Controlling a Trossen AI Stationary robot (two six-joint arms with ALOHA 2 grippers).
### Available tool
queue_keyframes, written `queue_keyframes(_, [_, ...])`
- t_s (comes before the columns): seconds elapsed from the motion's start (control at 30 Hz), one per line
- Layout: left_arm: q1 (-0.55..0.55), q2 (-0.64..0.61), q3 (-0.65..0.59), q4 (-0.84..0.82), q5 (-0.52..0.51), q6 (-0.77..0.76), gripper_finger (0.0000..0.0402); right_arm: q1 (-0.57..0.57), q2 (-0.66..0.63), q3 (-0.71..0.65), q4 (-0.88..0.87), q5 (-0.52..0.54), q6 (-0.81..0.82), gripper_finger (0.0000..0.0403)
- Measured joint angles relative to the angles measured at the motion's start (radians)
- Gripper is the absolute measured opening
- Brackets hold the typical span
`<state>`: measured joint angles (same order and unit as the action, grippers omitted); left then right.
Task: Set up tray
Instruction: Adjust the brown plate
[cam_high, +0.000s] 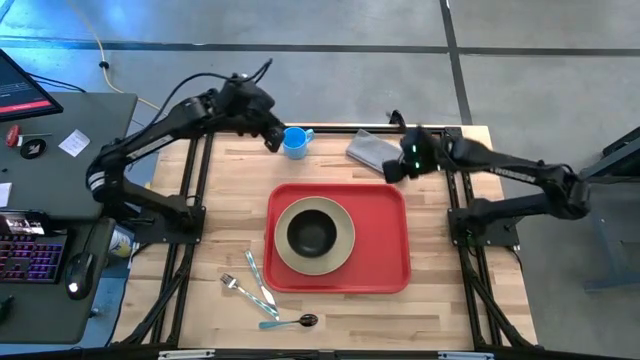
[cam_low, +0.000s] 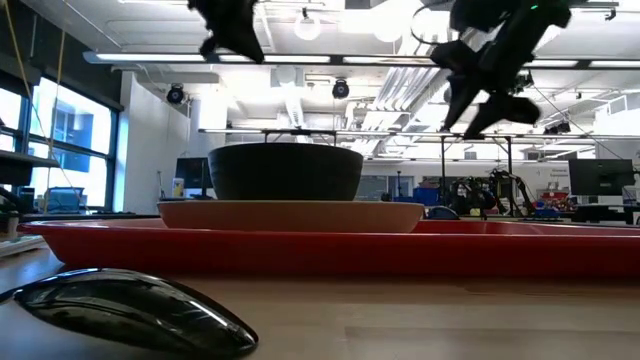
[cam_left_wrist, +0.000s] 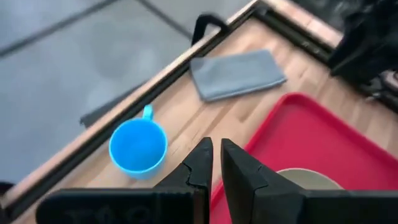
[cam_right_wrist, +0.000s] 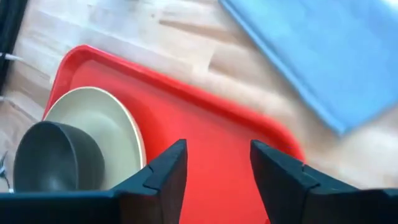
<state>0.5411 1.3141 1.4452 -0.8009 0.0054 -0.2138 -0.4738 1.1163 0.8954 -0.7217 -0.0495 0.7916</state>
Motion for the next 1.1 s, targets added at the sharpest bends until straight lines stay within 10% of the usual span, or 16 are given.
queue_keyframes(0.47, [0.053, 0.305, -0.001, -0.01, 0.051, 0.272, 0.0076, -0.218, 0.133, 0.224, -0.028, -0.147, -0.405, 0.0168])
queue_keyframes(0.9, [0.081, 0.437, 0.07, -0.013, -0.038, 0.259, 0.0249, -0.22, 0.134, 0.225, -0.171, -0.162, -0.482, 0.0171])
queue_keyframes(1.1, [0.104, 0.449, 0.117, -0.024, -0.039, 0.262, 0.0256, -0.22, 0.134, 0.225, -0.163, -0.16, -0.451, 0.017])
